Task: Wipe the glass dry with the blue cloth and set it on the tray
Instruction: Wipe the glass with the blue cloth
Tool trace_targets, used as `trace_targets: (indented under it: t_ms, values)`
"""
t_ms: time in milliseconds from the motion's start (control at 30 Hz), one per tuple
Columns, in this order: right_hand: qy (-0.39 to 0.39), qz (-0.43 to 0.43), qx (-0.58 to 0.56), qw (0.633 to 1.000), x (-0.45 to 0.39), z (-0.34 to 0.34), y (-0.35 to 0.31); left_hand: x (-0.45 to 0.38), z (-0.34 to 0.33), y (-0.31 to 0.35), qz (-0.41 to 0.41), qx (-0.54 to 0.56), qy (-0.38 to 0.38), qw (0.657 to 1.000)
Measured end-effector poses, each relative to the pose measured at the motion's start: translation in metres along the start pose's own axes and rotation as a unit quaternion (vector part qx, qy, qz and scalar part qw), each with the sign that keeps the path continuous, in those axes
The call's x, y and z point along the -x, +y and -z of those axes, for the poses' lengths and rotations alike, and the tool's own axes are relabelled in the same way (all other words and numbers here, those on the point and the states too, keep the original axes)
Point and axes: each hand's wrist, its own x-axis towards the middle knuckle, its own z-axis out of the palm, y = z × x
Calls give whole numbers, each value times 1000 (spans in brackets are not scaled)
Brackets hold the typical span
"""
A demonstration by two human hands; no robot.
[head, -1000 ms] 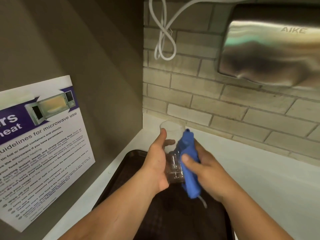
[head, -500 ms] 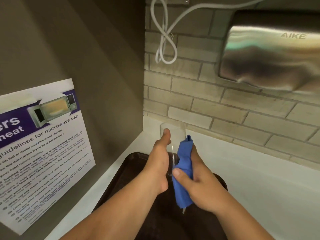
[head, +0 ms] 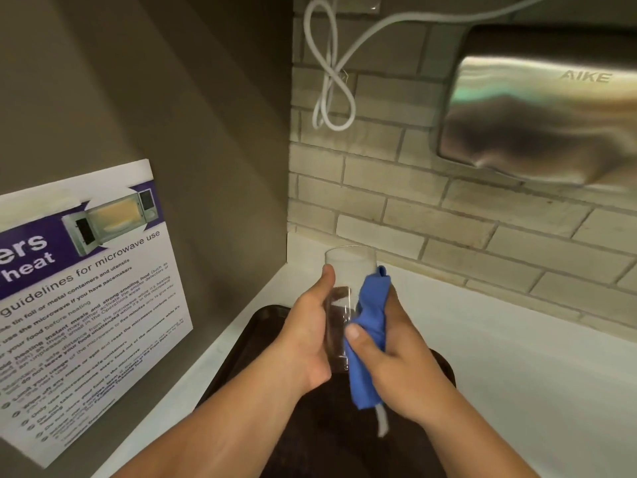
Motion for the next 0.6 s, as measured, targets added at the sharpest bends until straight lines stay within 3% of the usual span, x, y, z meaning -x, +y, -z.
trace_targets:
  t_ms: [200,267,333,433,600]
  values:
    - [185,-39,-14,982,-36,15,-22,10,-12,-15,0,-6,-57,998]
    - [177,-50,-31,982,-34,19,-20,9,-12,-10,-20,-14,-48,999]
    - [101,-54,-35,993,-20,16,-17,6,-11,-3,-32,-9,-8,999]
    - [-4,-21,50,999,3,-2,-12,3,-8,1,-29,-18,23,999]
    - [116,-32,48,992,-17,-5,-24,6,-12,-15,-34,-1,22,999]
